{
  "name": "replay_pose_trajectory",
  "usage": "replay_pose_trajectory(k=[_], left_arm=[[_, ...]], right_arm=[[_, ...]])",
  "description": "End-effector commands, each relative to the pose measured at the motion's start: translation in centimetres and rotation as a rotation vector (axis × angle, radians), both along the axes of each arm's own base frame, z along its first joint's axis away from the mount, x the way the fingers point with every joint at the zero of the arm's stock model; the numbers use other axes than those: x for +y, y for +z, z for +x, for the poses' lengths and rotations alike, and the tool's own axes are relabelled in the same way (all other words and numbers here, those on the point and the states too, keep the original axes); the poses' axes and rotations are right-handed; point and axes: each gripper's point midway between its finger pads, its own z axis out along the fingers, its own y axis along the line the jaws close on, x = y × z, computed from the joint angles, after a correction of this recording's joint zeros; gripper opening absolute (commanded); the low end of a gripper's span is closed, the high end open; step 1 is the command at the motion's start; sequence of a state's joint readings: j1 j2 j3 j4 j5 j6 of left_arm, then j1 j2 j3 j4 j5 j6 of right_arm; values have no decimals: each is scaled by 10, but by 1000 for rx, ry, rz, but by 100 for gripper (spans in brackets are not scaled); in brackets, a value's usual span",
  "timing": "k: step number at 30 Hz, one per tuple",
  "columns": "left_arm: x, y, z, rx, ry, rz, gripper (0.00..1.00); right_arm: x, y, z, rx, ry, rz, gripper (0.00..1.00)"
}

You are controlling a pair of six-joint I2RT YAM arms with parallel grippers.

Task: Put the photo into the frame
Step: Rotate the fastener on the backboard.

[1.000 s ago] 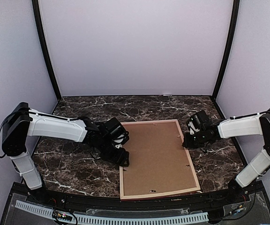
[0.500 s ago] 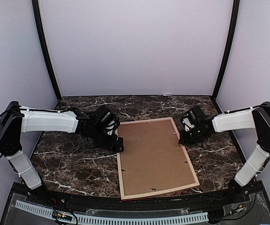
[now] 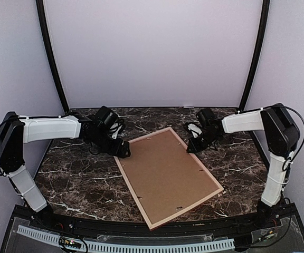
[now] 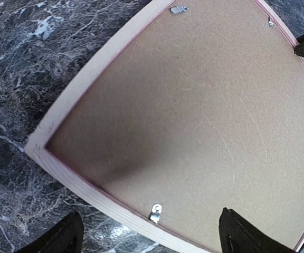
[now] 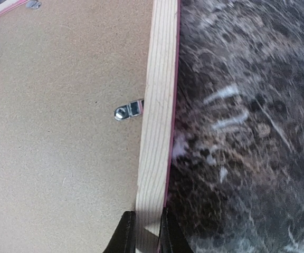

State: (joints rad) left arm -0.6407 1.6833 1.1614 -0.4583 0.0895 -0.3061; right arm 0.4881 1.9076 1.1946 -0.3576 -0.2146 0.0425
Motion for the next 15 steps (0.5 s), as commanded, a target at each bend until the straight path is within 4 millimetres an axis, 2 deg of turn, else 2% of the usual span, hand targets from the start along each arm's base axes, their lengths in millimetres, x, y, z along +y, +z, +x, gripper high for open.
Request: replay_pose_trajectory(k=[1,5,8,11,15], left_arm=[[6,12,14,-49,-27,-4,92],[12,13,32,-73,-32,11,92],[17,7,46,-87,-48,38,93],[20,0,61,-91,-60,51,93],[23,-9,82,-100,-84,56,93]], right_arm=[[19,-18,-8,57,228,6,14],[33,-19,6,60,289,19,21],[41,-11,13,49,319,43,34],[46,5,20,6,319,73,47],[46,31,32,-40,253,114,54]])
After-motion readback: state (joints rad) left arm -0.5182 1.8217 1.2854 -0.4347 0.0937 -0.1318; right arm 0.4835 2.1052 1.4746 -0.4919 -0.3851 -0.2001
